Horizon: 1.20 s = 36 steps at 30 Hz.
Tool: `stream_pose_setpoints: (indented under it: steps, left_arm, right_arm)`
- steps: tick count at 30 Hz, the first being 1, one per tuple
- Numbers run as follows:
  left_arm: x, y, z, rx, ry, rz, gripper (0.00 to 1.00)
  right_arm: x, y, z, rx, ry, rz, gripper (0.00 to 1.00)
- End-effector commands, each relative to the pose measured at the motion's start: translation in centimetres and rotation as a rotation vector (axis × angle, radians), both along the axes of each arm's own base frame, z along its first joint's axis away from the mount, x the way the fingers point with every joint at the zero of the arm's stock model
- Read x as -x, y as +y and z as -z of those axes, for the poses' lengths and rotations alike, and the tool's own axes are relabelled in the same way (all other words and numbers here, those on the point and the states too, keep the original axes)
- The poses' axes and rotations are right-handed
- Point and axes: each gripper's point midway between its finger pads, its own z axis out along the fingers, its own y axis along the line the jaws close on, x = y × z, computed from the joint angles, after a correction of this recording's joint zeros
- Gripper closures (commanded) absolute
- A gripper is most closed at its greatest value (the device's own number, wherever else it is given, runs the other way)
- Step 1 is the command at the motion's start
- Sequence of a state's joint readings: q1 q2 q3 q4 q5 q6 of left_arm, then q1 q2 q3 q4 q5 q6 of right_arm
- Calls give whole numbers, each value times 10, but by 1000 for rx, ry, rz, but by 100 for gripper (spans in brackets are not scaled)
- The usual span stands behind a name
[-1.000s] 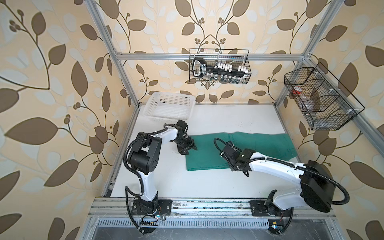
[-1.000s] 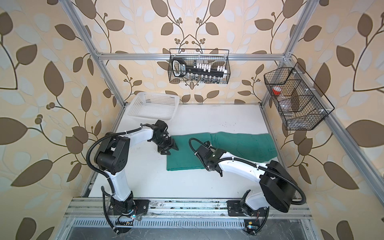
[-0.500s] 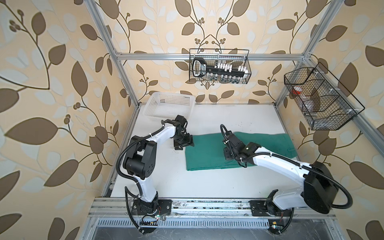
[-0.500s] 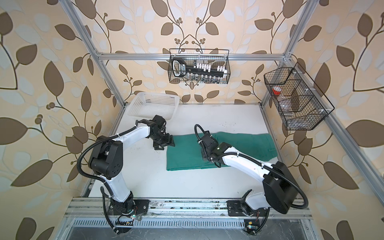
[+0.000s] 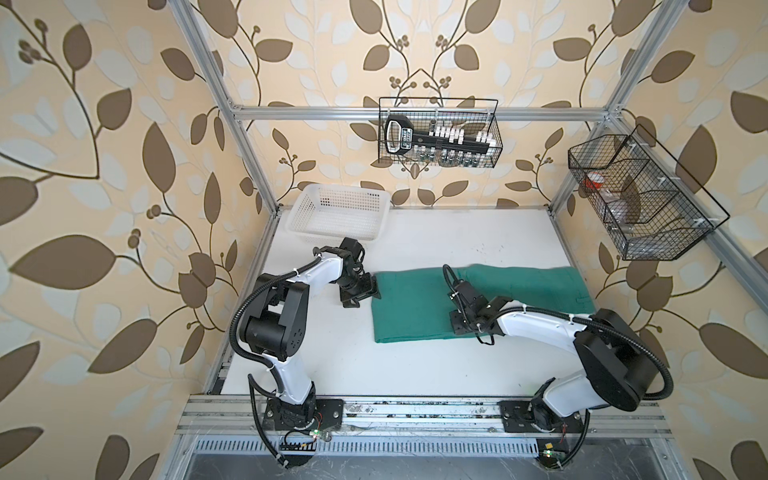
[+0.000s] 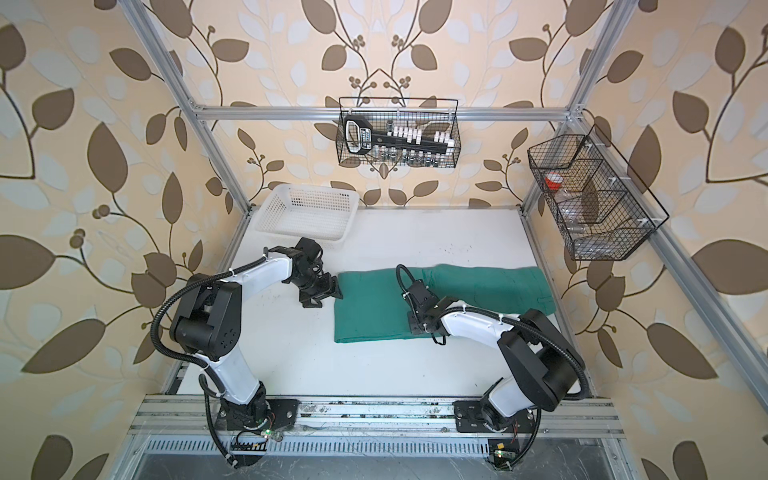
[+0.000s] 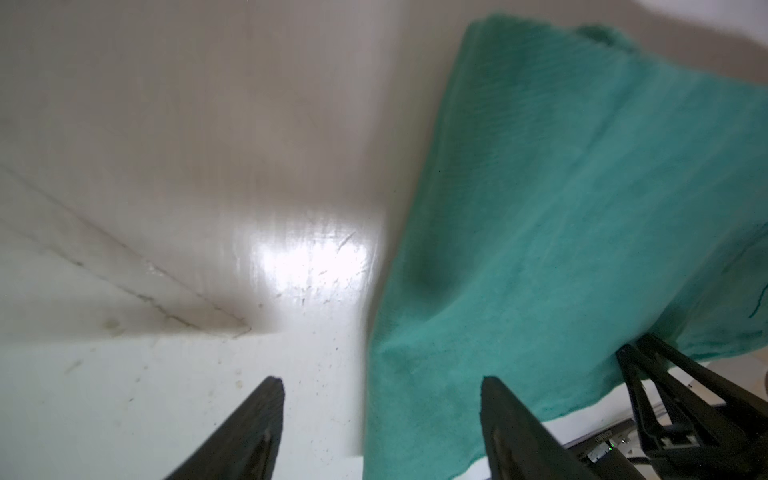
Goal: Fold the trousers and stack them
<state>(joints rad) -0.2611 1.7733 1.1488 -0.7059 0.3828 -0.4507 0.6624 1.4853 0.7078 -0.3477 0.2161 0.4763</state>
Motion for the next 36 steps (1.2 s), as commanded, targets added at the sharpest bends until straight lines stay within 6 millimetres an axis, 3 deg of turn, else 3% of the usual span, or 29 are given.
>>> stream_pose_setpoints:
  steps: [1, 10, 18, 22, 26, 28, 31, 36]
  left_arm:
    - [8, -7, 7, 41, 40, -4, 26]
    - [27, -3, 16, 16, 89, 8, 31]
    - [35, -31, 21, 81, 92, 27, 37]
    - [33, -40, 21, 90, 86, 25, 53]
    - [31, -48, 18, 105, 77, 23, 83]
    - [29, -46, 11, 93, 61, 20, 92]
    - [28, -33, -6, 17, 33, 37, 100]
    - [27, -15, -39, -58, -7, 64, 100]
  right_arm:
    - [21, -16, 14, 10, 50, 56, 70]
    - [25, -13, 25, -32, 60, 61, 70]
    - [28, -17, 29, -25, 69, 61, 70]
    - [30, -19, 30, -22, 73, 62, 70]
    - [30, -17, 31, -30, 74, 58, 70]
    - [29, -15, 30, -35, 73, 57, 70]
    - [24, -9, 24, -52, 59, 48, 70]
    - [20, 14, 10, -126, 48, 2, 68]
